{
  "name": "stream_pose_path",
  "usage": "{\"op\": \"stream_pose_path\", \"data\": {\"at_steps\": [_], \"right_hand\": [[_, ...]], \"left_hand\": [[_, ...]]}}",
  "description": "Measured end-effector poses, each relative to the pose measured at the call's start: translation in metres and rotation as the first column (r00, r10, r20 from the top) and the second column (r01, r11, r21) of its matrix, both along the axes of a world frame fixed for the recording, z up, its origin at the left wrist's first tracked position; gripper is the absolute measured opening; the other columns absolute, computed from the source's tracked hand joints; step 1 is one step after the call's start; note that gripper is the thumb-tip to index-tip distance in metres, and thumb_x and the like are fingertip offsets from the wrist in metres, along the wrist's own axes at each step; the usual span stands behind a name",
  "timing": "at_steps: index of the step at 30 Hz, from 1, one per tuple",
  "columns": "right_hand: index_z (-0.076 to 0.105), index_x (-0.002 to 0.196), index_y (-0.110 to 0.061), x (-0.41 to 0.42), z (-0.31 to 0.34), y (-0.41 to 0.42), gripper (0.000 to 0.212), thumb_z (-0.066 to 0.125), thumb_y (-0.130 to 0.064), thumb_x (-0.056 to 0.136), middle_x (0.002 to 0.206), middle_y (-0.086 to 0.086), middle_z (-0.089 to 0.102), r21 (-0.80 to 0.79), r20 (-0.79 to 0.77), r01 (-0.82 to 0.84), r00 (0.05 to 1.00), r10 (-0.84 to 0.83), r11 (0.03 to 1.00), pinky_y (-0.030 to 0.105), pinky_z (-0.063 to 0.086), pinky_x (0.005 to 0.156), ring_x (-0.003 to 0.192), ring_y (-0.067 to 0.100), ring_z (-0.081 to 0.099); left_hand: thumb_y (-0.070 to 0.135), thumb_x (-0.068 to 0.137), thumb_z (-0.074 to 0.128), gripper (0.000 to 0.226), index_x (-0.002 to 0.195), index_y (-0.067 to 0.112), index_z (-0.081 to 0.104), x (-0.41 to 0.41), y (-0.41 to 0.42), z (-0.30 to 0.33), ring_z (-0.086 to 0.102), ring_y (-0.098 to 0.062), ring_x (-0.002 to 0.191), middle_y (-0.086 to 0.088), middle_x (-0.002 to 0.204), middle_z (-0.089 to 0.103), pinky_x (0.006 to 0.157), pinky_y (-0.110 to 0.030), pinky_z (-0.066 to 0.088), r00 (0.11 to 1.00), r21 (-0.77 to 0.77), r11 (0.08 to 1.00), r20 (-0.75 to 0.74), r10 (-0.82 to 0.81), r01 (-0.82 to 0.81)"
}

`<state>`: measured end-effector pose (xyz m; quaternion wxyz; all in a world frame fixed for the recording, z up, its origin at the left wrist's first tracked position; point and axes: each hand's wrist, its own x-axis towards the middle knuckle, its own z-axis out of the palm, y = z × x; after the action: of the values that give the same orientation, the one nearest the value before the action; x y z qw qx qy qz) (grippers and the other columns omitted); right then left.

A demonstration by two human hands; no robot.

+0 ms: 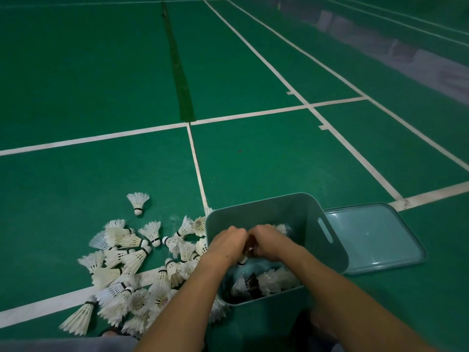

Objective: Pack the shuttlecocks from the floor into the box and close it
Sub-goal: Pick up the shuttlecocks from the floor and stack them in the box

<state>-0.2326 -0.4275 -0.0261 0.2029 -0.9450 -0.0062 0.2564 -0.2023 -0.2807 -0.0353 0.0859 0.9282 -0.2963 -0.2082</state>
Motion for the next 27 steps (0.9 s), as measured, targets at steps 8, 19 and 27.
{"op": "stream_pose_path", "data": {"at_steps": [8, 19, 27], "right_hand": [[0.059, 0.070, -0.016, 0.011, -0.036, 0.009, 0.020, 0.064, -0.015, 0.089, 0.080, 0.010, 0.070, 0.018, -0.004, 0.140, 0.990, -0.140, 0.990, 0.033, 0.048, 0.064, 0.073, 0.026, 0.063], [0.068, 0.072, -0.010, 0.011, -0.063, 0.024, 0.017, 0.069, -0.003, 0.087, 0.072, 0.007, 0.067, 0.150, -0.254, 0.336, 0.922, -0.292, 0.930, 0.046, 0.061, 0.074, 0.063, 0.020, 0.061], [0.080, 0.090, -0.007, 0.008, -0.034, 0.016, 0.006, 0.078, -0.012, 0.088, 0.087, 0.010, 0.079, 0.135, -0.130, 0.305, 0.949, -0.288, 0.943, 0.039, 0.064, 0.076, 0.071, 0.016, 0.070]], "left_hand": [[0.007, 0.092, 0.058, 0.015, 0.098, 0.015, 0.068, -0.002, 0.004, -0.003, 0.069, -0.028, 0.084, -0.007, 0.097, 0.067, 0.076, -0.044, 0.061, 0.998, -0.030, 1.000, 0.061, -0.005, 0.006], [0.025, 0.102, 0.062, 0.010, 0.102, 0.022, 0.072, 0.028, 0.075, 0.045, 0.066, -0.002, 0.072, 0.014, 0.091, 0.069, 0.068, -0.023, 0.059, 0.891, -0.570, 0.754, 0.080, 0.447, -0.328], [0.032, 0.099, 0.068, 0.015, 0.085, 0.029, 0.069, 0.020, 0.174, -0.008, 0.070, -0.010, 0.077, 0.013, 0.083, 0.072, 0.078, -0.042, 0.063, 0.802, -0.319, 0.741, -0.141, 0.580, -0.591]]}}
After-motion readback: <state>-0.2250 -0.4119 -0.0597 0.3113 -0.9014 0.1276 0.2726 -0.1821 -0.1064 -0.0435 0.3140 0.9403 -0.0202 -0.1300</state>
